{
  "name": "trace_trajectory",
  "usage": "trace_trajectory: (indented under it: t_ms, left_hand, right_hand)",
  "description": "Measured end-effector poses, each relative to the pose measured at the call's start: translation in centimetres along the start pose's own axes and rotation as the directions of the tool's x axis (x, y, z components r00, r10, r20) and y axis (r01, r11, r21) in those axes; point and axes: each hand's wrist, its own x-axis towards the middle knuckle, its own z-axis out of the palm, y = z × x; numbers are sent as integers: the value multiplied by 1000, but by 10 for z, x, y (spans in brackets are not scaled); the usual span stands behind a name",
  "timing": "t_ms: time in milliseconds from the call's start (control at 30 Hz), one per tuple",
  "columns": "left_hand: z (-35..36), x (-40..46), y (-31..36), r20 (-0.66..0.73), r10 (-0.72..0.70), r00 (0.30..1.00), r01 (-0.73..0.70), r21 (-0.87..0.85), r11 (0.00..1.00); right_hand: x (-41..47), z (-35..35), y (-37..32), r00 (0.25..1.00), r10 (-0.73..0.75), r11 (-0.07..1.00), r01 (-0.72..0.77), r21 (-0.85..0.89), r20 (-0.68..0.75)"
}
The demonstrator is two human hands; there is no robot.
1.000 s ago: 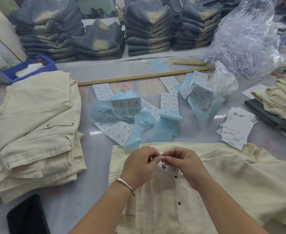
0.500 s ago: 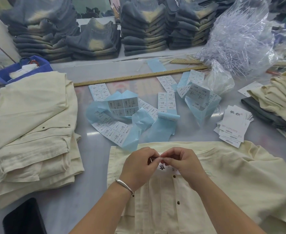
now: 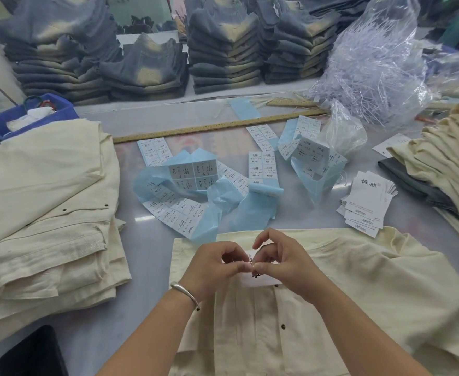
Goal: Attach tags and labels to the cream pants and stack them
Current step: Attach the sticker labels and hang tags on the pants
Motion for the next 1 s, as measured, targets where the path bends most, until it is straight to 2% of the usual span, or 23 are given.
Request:
trace_trajectory:
  t_ms: [67,133,267,300,367,433,500,567,667,733,800,867,933,1000]
  left_hand:
    - [0,-2,-2,-14,2,1000,-1,7,1000]
    - [1,-5,-6,-93,6,996,-1,54,999]
    - [0,-15,-18,-307,19,951,71,278,958]
    - [-1,-18,-22,-329,2,944,128,374,919]
    - [-1,-28,-32,-322,-86,943,270,587,763]
    - [1,-45,-43,-341,-231,911,408,664,627]
    - [4,-59,-49,-412,-345,844,536,600,594]
    - [6,-65,-46,-456,-386,802,592,519,616]
    - [14,-52,-31,-439,-437,785,567,225,792]
    - [29,-43,-19,-348,-484,803,547,109,830]
    - [46,-41,-10,-300,-501,811,561,157,813]
    - [53,-48,-8,-327,-512,794,579,153,801]
    - [56,-60,-4,-359,-534,766,583,36,812]
    - [58,-72,-2,-306,-608,733,583,-179,793]
  right_hand:
    - [0,2,-1,1000,5,1000,-4,16,-1]
    - [0,5,-1,1000,9,1000,-9,7,-9]
    - [0,-4,1,991,35,985,-56,-163,-129]
    - [-4,-13,3,979,33,974,-77,-211,-203]
    - [-17,-38,10,926,19,957,-127,-261,-378]
    - [-38,-64,21,854,12,931,-199,-305,-520]
    - [-62,-84,33,798,15,892,-283,-353,-603]
    - [-79,-92,45,797,34,842,-348,-412,-603]
    - [-87,-84,60,883,108,661,-407,-630,-456]
    - [-84,-77,65,931,87,507,-348,-789,-354]
    - [-82,-73,62,935,78,519,-334,-787,-346]
    - [-83,-75,59,937,76,542,-326,-775,-341]
    - [-93,-80,59,947,89,587,-300,-752,-308]
    - [-106,-80,59,950,94,710,-273,-649,-298]
